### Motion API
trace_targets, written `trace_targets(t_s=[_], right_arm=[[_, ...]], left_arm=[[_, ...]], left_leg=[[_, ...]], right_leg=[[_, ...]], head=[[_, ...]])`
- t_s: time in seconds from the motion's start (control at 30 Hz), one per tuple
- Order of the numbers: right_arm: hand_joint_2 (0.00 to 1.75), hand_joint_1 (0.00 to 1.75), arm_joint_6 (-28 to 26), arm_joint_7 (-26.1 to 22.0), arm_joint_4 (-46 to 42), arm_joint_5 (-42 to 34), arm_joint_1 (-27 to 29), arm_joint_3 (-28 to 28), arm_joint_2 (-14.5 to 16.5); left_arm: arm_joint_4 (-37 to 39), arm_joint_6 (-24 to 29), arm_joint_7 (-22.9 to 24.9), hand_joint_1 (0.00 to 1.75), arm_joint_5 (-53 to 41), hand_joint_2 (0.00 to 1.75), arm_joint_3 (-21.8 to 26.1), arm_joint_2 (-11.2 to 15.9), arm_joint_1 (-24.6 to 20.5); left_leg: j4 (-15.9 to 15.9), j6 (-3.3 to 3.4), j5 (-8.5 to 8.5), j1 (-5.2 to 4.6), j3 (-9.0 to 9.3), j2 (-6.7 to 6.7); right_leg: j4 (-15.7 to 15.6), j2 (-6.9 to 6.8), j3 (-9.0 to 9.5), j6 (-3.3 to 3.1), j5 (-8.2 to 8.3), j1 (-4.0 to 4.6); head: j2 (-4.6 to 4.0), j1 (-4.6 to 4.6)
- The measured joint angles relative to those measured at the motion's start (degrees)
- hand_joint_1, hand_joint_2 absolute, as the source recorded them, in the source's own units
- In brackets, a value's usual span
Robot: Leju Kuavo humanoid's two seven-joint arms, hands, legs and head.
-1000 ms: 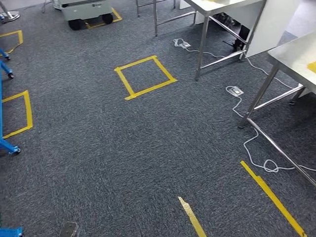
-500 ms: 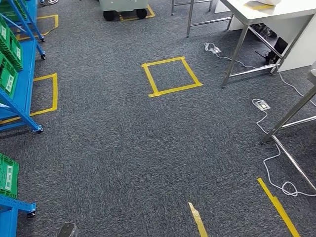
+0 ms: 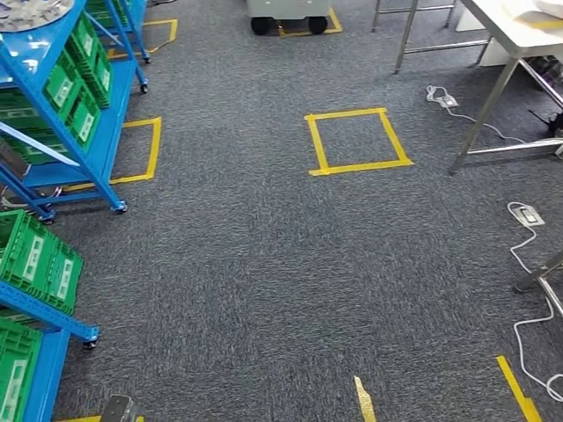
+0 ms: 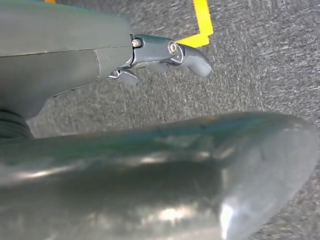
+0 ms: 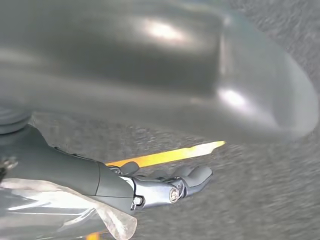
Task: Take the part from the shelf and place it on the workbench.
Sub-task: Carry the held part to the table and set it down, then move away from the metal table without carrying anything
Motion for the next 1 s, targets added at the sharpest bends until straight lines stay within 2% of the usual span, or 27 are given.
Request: trace_targets(t_s=[0.03, 0.07, 0.1, 0.13, 0.2, 0.23, 0.27, 0.3, 0.33, 0.4, 0.47, 0.5, 0.53, 0.57, 0.63, 0.67, 0.7, 0.77, 0.83, 0.87, 0.9, 0.97, 1.0], right_arm=[[0.0, 0.0, 0.38, -0.75, 0.0, -0.12, -0.51, -0.41, 0.28], [0.0, 0.0, 0.92, -1.53, 0.01, -0.19, -1.19, -0.99, 0.67], [0.0, 0.0, 1.61, -2.25, 0.03, -0.13, -1.98, -1.72, 1.16], [0.0, 0.0, 2.38, -2.96, 0.07, 0.09, -2.83, -2.57, 1.72], [0.0, 0.0, 3.53, -4.18, 0.23, 0.6, -4.41, -4.27, 2.84], [0.0, 0.0, 3.78, -4.63, 0.34, 0.75, -5.1, -4.99, 3.31], [0.0, 0.0, 3.81, -4.9, 0.45, 0.81, -5.68, -5.53, 3.69], [0.0, 0.0, 3.8, -5.09, 0.52, 0.85, -6.18, -5.94, 3.98], [0.0, 0.0, 3.74, -5.2, 0.59, 0.84, -6.61, -6.26, 4.19], [0.0, 0.0, 3.31, -5.5, 0.67, 0.52, -7.12, -6.75, 4.48], [0.0, 0.0, 2.6, -5.67, 0.96, 0.23, -7.32, -7.01, 4.72], [0.0, 0.0, 2.32, -5.66, 1.23, 0.21, -7.44, -7.07, 4.83], [0.0, 0.0, 2.1, -5.56, 1.62, 0.15, -7.63, -7.16, 4.91], [0.0, 0.0, 1.92, -5.34, 2.12, -0.05, -7.86, -7.27, 4.96], [0.0, 0.0, 1.59, -4.69, 3.38, -0.58, -8.33, -7.51, 5.02], [0.0, 0.0, 1.46, -4.45, 4.17, -0.74, -8.58, -7.69, 5.05], [0.0, 0.0, 1.43, -4.38, 4.95, -0.66, -8.8, -7.94, 5.13], [0.0, 0.0, 1.88, -4.59, 6.47, 0.36, -9.4, -8.42, 5.28], [0.0, 0.0, 2.75, -4.87, 7.71, 1.71, -10.18, -8.74, 5.36], [0.0, 0.0, 3.18, -5.03, 8.28, 2.21, -10.58, -8.91, 5.36], [0.0, 0.0, 3.5, -5.21, 8.82, 2.61, -10.83, -9.09, 5.37], [0.0, 0.0, 3.97, -5.5, 9.82, 3.16, -11.06, -9.43, 5.4], [0.0, 0.0, 4.11, -5.57, 10.28, 3.32, -11.16, -9.59, 5.42]], left_arm=[[-0.29, 0.01, -0.21, 0.0, 0.25, 0.0, -0.04, 0.03, 0.1], [-0.63, 0.01, -0.56, 0.0, 0.57, 0.0, -0.07, 0.07, 0.22], [-1.05, -0.02, -1.02, 0.0, 0.99, 0.0, 0.01, 0.13, 0.32], [-1.61, -0.05, -1.58, 0.0, 1.49, 0.0, 0.28, 0.19, 0.36], [-3.02, -0.23, -2.62, 0.0, 2.45, 0.0, 1.43, 0.26, 0.27], [-3.72, -0.36, -2.98, 0.0, 2.81, 0.0, 2.21, 0.27, 0.24], [-4.27, -0.48, -3.18, 0.0, 3.02, 0.0, 2.92, 0.3, 0.25], [-4.73, -0.59, -3.3, 0.0, 3.19, 0.0, 3.53, 0.33, 0.33], [-5.14, -0.73, -3.41, 0.0, 3.48, 0.0, 4.07, 0.36, 0.49], [-6.08, -1.21, -4.06, 0.0, 4.33, 0.0, 5.29, 0.35, 0.75], [-7.23, -1.83, -4.97, 0.0, 5.18, 0.0, 7.02, 0.17, 0.89], [-7.79, -2.11, -5.26, 0.0, 5.43, 0.0, 7.95, 0.03, 0.95], [-8.38, -2.35, -5.43, 0.0, 5.57, 0.0, 8.89, -0.13, 1.04], [-8.94, -2.57, -5.47, 0.0, 5.65, 0.0, 9.77, -0.3, 1.14], [-9.97, -2.95, -5.48, 0.0, 5.76, 0.0, 11.41, -0.69, 1.29], [-10.42, -3.1, -5.44, 0.0, 5.73, 0.0, 12.14, -0.93, 1.31], [-10.8, -3.24, -5.35, 0.0, 5.67, 0.0, 12.79, -1.11, 1.32], [-11.35, -3.58, -5.08, 0.0, 5.53, 0.0, 13.81, -1.44, 1.49], [-11.53, -4.05, -4.86, 0.0, 5.54, 0.0, 14.46, -1.63, 1.95], [-11.55, -4.26, -4.81, 0.0, 5.52, 0.0, 14.68, -1.71, 2.15], [-11.58, -4.44, -4.8, 0.0, 5.46, 0.0, 14.83, -1.78, 2.21], [-11.63, -4.63, -4.8, 0.0, 5.26, 0.0, 15.02, -1.91, 2.08], [-11.64, -4.68, -4.8, 0.0, 5.19, 0.0, 15.08, -1.98, 2.05]], left_leg=[[1.92, -0.1, -0.26, 0.11, -0.91, 0.31], [1.58, -0.14, 0.56, 0.18, -0.71, 0.48], [-0.96, -0.12, 2.26, 0.21, 0.64, 0.79], [-5.04, -0.01, 4.28, 0.19, 2.84, 1.75], [-12.02, 0.49, 6.64, -0.21, 6.52, 4.21], [-13.65, 0.81, 6.95, -0.41, 7.28, 4.95], [-13.97, 1.11, 6.83, -0.64, 7.25, 4.84], [-14.09, 1.43, 7.0, -0.65, 7.09, 4.11], [-14.33, 1.76, 7.19, -0.59, 7.1, 3.58], [-14.88, 2.46, 7.63, -0.35, 7.22, 2.41], [-15.02, 2.83, 7.8, -0.24, 7.19, 1.08], [-15.01, 2.88, 7.8, -0.25, 7.16, 0.37], [-15.0, 2.9, 7.77, -0.28, 7.22, -0.39], [-14.99, 2.9, 7.72, -0.31, 7.35, -1.2], [-14.96, 2.84, 7.55, -0.3, 7.72, -2.81], [-14.9, 2.71, 7.41, -0.33, 7.84, -3.58], [-14.74, 2.51, 7.26, -0.34, 7.81, -4.33], [-14.53, 1.84, 7.22, -0.23, 7.31, -5.63], [-14.39, 1.18, 7.22, 0.04, 6.85, -6.35], [-13.83, 0.91, 6.77, 0.05, 6.56, -5.59], [-12.36, 0.66, 5.74, 0.02, 5.88, -4.23], [-5.76, 0.16, 2.19, 0.01, 2.68, -0.97], [-1.77, -0.09, 0.52, 0.12, 0.67, -0.21]], right_leg=[[0.01, -0.86, -0.07, -0.06, -0.16, 0.08], [0.01, -1.61, -0.1, -0.06, -0.32, 0.12], [0.01, -2.32, 0.05, 0.01, -0.48, 0.14], [0.02, -3.0, 0.3, 0.14, -0.66, 0.16], [0.11, -4.23, 0.78, 0.68, -1.05, 0.41], [0.13, -4.8, 1.01, 0.99, -1.21, 0.53], [0.1, -5.33, 1.3, 1.3, -1.29, 0.59], [0.01, -5.86, 1.6, 1.6, -1.31, 0.55], [0.07, -5.72, 1.75, 1.91, -1.54, 0.45], [2.78, -3.02, 0.45, 2.46, -3.34, 0.21], [10.38, 0.17, -3.59, 2.75, -6.71, 0.05], [14.48, 0.68, -5.9, 2.81, -7.95, 0.04], [17.18, 0.86, -7.68, 2.82, -8.17, 0.05], [17.57, 0.95, -8.45, 2.78, -7.14, 0.05], [12.32, 1.53, -7.02, 2.56, -2.56, 0.03], [8.31, 2.82, -5.47, 2.36, -0.44, -0.03], [4.83, 3.96, -3.97, 2.17, 0.83, -0.15], [1.47, 5.45, -2.37, 1.73, 1.36, -0.18], [1.06, 4.46, -2.13, 1.22, 1.42, -0.11], [0.84, 3.81, -2.0, 0.89, 1.49, -0.15], [0.6, 3.07, -1.87, 0.54, 1.53, -0.2], [0.39, 1.29, -1.68, -0.02, 1.4, -0.14], [0.39, 0.38, -1.66, -0.16, 1.29, -0.08]], head=[[0.0, 0.01], [0.0, 0.0], [0.0, 0.0], [0.0, 0.0], [0.0, 0.06], [0.0, 0.1], [0.0, 0.15], [0.0, 0.2], [0.0, 0.18], [0.0, 0.39], [0.0, 0.72], [0.0, 0.78], [0.0, 0.81], [0.0, 0.81], [0.0, 0.81], [0.0, 0.8], [0.0, 0.79], [0.0, 0.73], [0.0, 0.7], [0.0, 0.68], [0.0, 0.57], [0.0, 0.42], [0.0, 0.37]])
